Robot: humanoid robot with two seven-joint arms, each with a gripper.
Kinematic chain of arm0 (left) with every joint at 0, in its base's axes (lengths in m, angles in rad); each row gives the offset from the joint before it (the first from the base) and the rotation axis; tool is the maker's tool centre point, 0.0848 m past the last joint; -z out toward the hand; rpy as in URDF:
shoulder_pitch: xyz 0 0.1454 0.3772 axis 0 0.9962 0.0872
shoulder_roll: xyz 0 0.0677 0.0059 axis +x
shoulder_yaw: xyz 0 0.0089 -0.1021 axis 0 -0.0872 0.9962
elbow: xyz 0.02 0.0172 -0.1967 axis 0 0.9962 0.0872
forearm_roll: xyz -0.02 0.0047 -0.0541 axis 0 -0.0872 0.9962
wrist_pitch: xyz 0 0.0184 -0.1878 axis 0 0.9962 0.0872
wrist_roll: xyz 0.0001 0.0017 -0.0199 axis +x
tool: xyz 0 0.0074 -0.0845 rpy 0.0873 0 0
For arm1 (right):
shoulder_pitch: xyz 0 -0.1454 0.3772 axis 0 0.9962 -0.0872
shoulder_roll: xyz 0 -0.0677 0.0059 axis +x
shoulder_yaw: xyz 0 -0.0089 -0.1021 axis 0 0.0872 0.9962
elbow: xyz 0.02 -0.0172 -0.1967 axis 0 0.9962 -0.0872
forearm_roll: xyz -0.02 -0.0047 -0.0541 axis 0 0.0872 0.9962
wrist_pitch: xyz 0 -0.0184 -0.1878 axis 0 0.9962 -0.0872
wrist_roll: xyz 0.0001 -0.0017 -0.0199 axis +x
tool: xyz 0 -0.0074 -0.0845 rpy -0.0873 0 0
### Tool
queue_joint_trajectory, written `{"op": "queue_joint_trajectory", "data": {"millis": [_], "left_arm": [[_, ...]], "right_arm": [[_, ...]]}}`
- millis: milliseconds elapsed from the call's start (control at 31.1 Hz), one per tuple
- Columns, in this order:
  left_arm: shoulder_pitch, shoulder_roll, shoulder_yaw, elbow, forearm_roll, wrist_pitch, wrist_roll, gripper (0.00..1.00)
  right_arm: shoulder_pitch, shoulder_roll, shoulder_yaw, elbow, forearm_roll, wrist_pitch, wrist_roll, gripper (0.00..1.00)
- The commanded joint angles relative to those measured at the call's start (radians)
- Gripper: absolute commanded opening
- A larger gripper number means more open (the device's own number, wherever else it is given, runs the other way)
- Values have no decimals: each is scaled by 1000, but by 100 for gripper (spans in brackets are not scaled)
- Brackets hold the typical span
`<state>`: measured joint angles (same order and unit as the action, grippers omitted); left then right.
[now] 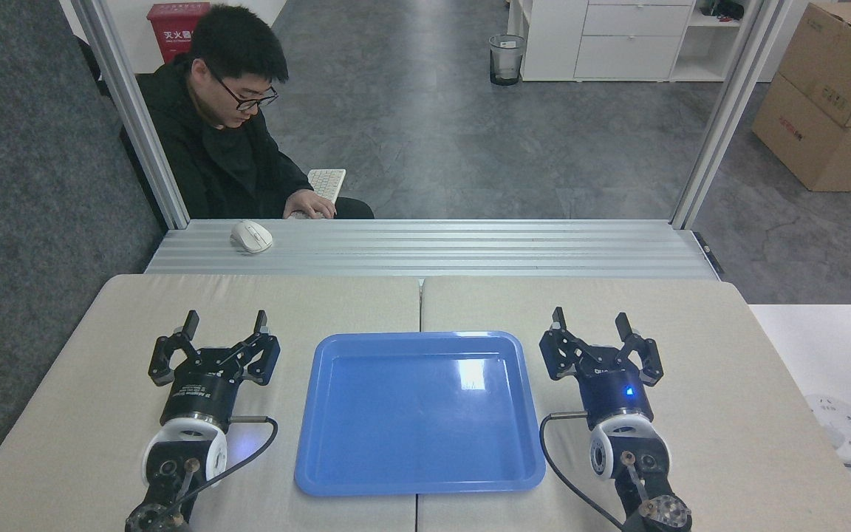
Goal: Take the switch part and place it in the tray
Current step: 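Lower the left gripper toward the small white-and-orange switch part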
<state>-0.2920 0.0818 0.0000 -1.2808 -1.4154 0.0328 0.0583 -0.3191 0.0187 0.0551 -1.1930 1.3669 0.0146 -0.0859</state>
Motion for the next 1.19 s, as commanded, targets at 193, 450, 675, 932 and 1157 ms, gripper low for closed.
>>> {"op": "queue_joint_trajectory", "data": {"millis": [193, 450, 675, 932, 1157], "left_arm": [[4, -4, 32, 9, 18, 22, 3, 100], [33, 9, 32, 50, 19, 7, 3, 100], [73, 44, 92, 87, 19, 3, 8, 100], [71, 76, 120, 109, 20, -10, 20, 100], [148, 79, 115, 100, 4, -14, 20, 100]], "right_arm": [[0, -6, 3, 1, 0, -2, 1, 100], [-2, 0, 2, 1, -2, 1, 2, 100], [-2, 3, 0, 1, -2, 8, -8, 100], [-2, 7, -3, 1, -8, 10, -17, 100], [-2, 9, -6, 1, -9, 15, -17, 100]]}}
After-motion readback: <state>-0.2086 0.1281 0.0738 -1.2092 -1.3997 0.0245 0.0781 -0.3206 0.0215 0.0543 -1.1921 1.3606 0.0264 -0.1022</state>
